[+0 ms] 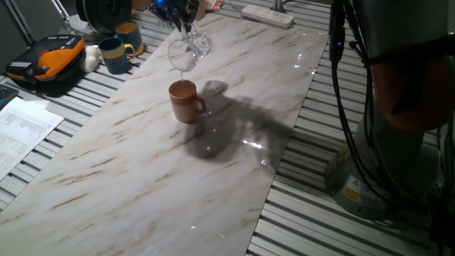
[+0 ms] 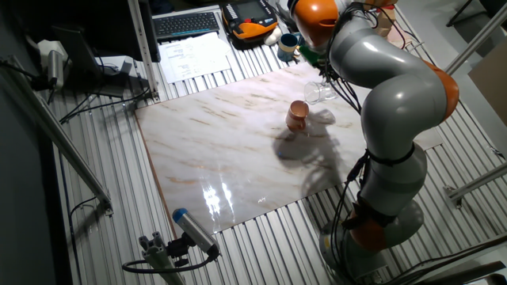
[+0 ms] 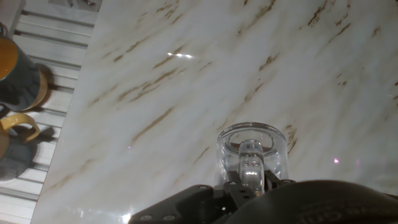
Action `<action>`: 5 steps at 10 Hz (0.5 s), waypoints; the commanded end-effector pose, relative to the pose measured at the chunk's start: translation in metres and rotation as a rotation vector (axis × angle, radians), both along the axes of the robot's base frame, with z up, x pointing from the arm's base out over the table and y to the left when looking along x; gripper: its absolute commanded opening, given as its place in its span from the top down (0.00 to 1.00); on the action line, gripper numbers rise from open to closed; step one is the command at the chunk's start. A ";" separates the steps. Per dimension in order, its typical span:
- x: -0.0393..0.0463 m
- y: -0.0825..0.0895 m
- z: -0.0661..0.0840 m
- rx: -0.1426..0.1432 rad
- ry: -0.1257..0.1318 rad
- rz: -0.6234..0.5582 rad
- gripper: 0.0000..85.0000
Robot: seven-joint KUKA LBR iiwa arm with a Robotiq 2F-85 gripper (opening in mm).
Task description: Pour the water from one cup into another empty cup
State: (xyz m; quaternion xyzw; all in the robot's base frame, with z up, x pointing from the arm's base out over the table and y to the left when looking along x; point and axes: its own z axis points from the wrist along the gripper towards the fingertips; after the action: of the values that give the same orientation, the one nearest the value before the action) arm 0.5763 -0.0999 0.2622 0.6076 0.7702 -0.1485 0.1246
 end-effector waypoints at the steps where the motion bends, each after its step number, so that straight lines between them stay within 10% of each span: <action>1: -0.0001 0.000 0.000 -0.001 0.000 0.000 1.00; 5: -0.0007 0.001 0.001 -0.015 -0.006 0.012 1.00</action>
State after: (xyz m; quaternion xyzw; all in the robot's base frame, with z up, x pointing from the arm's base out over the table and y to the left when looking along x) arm 0.5757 -0.0988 0.2637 0.6026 0.7722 -0.1517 0.1323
